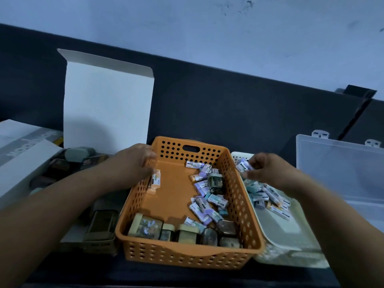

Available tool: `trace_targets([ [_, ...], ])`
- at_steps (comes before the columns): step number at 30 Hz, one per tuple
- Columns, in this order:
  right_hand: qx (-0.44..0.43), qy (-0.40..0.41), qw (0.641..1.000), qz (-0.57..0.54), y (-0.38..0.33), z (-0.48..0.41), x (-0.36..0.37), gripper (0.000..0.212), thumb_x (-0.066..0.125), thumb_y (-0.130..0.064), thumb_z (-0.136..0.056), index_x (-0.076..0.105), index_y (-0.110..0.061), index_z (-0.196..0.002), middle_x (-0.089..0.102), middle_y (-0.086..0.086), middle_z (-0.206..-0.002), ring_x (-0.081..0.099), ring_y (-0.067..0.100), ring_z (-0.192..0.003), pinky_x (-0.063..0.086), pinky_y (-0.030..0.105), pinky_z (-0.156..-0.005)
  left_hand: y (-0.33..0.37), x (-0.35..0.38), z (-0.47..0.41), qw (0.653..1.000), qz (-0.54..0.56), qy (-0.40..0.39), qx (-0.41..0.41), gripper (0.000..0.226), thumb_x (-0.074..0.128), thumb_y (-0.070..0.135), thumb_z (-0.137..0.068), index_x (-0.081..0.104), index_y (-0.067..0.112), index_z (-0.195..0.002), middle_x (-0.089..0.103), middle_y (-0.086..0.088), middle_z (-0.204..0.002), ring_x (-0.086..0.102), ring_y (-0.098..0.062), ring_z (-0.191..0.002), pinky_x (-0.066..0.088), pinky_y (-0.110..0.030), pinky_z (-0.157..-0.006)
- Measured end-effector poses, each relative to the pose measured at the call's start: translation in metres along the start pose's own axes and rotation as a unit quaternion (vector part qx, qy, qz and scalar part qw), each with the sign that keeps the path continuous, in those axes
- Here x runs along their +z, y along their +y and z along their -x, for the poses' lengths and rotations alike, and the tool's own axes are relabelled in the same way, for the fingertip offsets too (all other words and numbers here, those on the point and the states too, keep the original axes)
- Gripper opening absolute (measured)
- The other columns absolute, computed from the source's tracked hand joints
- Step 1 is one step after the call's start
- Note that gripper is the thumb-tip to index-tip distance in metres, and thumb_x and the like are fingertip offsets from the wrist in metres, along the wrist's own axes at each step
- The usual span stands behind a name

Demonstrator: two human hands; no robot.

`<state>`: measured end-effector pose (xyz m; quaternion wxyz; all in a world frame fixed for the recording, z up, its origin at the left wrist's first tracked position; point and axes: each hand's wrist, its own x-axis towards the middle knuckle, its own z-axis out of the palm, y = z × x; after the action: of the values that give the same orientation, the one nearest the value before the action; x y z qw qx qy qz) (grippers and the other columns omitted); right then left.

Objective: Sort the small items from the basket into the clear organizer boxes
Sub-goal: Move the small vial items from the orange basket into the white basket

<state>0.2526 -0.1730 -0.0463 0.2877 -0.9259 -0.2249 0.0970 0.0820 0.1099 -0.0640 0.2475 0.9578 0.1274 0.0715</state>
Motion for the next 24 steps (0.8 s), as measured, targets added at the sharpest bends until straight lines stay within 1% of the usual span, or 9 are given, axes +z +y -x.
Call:
trace_targets([
  [2,0.017,0.006,1.0,0.004,0.007,-0.002,0.002,0.021,0.079,-0.026,-0.078,0.064,-0.018,-0.091,0.066,0.004,-0.086,0.059,0.018,-0.075,0.048,0.037,-0.071,0.0,0.0,-0.001,1.0,0.003,-0.001,0.001,0.04,0.055,0.027,-0.094,0.051,0.023,-0.133,0.037,0.007,-0.146,0.043,-0.003,-0.103,0.039,-0.014,-0.071],
  [4,0.03,0.011,0.999,0.003,0.011,-0.005,0.002,0.026,0.079,-0.024,-0.078,0.064,-0.019,-0.098,0.067,0.0,-0.093,0.063,0.018,-0.083,0.051,0.037,-0.077,0.0,0.001,-0.001,1.0,0.006,-0.001,0.0,0.039,0.055,0.027,-0.094,0.052,0.023,-0.133,0.037,0.007,-0.145,0.044,-0.004,-0.103,0.039,-0.014,-0.069],
  [9,0.024,0.072,0.997,-0.033,0.011,-0.009,0.002,0.036,0.071,-0.016,-0.086,0.058,-0.015,-0.119,0.061,-0.001,-0.108,0.059,0.013,-0.088,0.047,0.024,-0.068,-0.002,0.002,-0.001,1.0,0.012,0.001,0.001,0.036,0.055,0.027,-0.095,0.054,0.025,-0.131,0.036,0.009,-0.146,0.045,-0.004,-0.103,0.035,-0.011,-0.065],
  [10,0.013,0.085,0.996,-0.031,0.007,-0.009,0.002,0.037,0.069,-0.016,-0.087,0.057,-0.015,-0.122,0.061,-0.001,-0.111,0.06,0.014,-0.091,0.048,0.025,-0.069,-0.002,0.002,-0.001,1.0,0.014,0.002,0.003,0.036,0.055,0.027,-0.094,0.054,0.025,-0.13,0.036,0.01,-0.146,0.044,-0.003,-0.103,0.035,-0.012,-0.065],
  [13,-0.048,0.102,0.994,-0.01,-0.015,-0.008,0.004,0.036,0.067,-0.019,-0.09,0.057,-0.017,-0.124,0.06,-0.004,-0.115,0.058,0.014,-0.1,0.048,0.032,-0.086,-0.002,0.001,0.0,1.0,0.014,-0.002,0.002,0.037,0.054,0.027,-0.095,0.054,0.024,-0.131,0.036,0.009,-0.147,0.043,-0.003,-0.105,0.038,-0.018,-0.075],
  [15,-0.101,0.072,0.992,0.0,-0.042,-0.005,0.013,0.032,0.067,-0.022,-0.089,0.059,-0.021,-0.12,0.061,-0.009,-0.109,0.059,0.012,-0.1,0.049,0.034,-0.091,0.0,0.0,0.001,1.0,0.016,-0.003,0.0,0.038,0.054,0.027,-0.095,0.052,0.023,-0.133,0.035,0.008,-0.147,0.042,-0.003,-0.105,0.038,-0.02,-0.079],
  [17,-0.143,0.007,0.989,0.032,-0.069,-0.003,0.028,0.033,0.067,-0.028,-0.088,0.059,-0.025,-0.119,0.062,-0.009,-0.11,0.059,0.011,-0.101,0.05,0.037,-0.092,0.001,0.0,0.002,1.0,0.026,-0.003,-0.002,0.038,0.054,0.026,-0.095,0.053,0.023,-0.132,0.036,0.008,-0.146,0.042,-0.003,-0.105,0.037,-0.021,-0.081],
  [20,-0.172,-0.114,0.971,0.12,-0.106,-0.004,0.06,0.043,0.069,-0.036,-0.086,0.054,-0.028,-0.126,0.056,-0.012,-0.118,0.055,0.012,-0.108,0.046,0.032,-0.094,0.001,-0.001,0.005,0.999,0.045,0.004,-0.005,0.035,0.054,0.025,-0.095,0.055,0.023,-0.129,0.037,0.009,-0.144,0.045,-0.007,-0.108,0.037,-0.023,-0.082],
  [24,-0.173,-0.207,0.941,0.203,-0.133,-0.017,0.103,0.069,0.072,-0.04,-0.082,0.041,-0.022,-0.141,0.051,0.001,-0.137,0.05,0.022,-0.12,0.042,0.038,-0.102,-0.002,0.001,0.006,0.998,0.054,0.015,-0.002,0.038,0.056,0.023,-0.094,0.053,0.024,-0.132,0.036,0.01,-0.146,0.045,-0.011,-0.121,0.037,-0.025,-0.092],
])
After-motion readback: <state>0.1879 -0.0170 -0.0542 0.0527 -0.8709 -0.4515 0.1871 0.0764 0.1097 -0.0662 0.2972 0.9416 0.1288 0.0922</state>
